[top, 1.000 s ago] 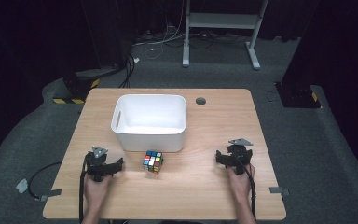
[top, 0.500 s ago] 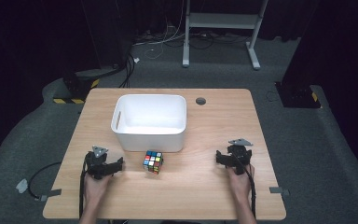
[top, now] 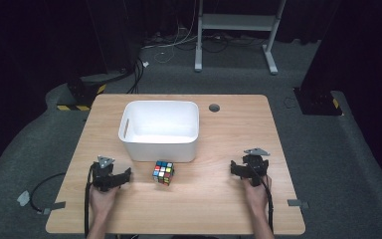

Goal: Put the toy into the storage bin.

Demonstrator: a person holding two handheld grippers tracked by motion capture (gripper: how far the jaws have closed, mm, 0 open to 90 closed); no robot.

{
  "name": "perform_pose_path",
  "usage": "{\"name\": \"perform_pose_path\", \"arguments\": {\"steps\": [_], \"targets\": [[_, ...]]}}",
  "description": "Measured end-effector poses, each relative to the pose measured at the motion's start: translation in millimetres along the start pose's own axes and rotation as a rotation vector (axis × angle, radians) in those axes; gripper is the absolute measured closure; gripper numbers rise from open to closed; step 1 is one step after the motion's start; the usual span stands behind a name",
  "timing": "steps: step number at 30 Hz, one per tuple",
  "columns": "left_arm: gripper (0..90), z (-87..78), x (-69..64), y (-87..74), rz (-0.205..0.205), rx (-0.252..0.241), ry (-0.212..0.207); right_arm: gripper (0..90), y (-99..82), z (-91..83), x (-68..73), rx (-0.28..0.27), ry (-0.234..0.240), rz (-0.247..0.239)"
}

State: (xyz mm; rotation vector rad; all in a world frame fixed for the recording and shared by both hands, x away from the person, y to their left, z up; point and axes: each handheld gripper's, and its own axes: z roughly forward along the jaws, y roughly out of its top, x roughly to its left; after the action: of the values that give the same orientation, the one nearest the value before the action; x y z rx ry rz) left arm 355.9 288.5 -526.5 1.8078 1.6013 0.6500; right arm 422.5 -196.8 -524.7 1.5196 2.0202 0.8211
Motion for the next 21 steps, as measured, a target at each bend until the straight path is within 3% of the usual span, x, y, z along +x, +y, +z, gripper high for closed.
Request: {"name": "perform_pose_path", "arguments": {"steps": [3, 11, 21], "targets": [[16.7, -3.6, 3.7, -0.6, -0.029, 0.000, -0.023, 12.9, 0.0, -0.1, 0.0, 0.000, 0.000, 0.000], [16.5, -11.1, 4.1, -1.7, -0.025, -0.010, -0.028, 12.9, 0.0, -0.1, 0.0, 0.000, 0.000, 0.000], [16.4, -13.8, -8.1, -2.0, 0.010, -0.001, -0.033, 13.3, -0.1, -0.2, 0.0, -0.002, 0.001, -0.004]]}}
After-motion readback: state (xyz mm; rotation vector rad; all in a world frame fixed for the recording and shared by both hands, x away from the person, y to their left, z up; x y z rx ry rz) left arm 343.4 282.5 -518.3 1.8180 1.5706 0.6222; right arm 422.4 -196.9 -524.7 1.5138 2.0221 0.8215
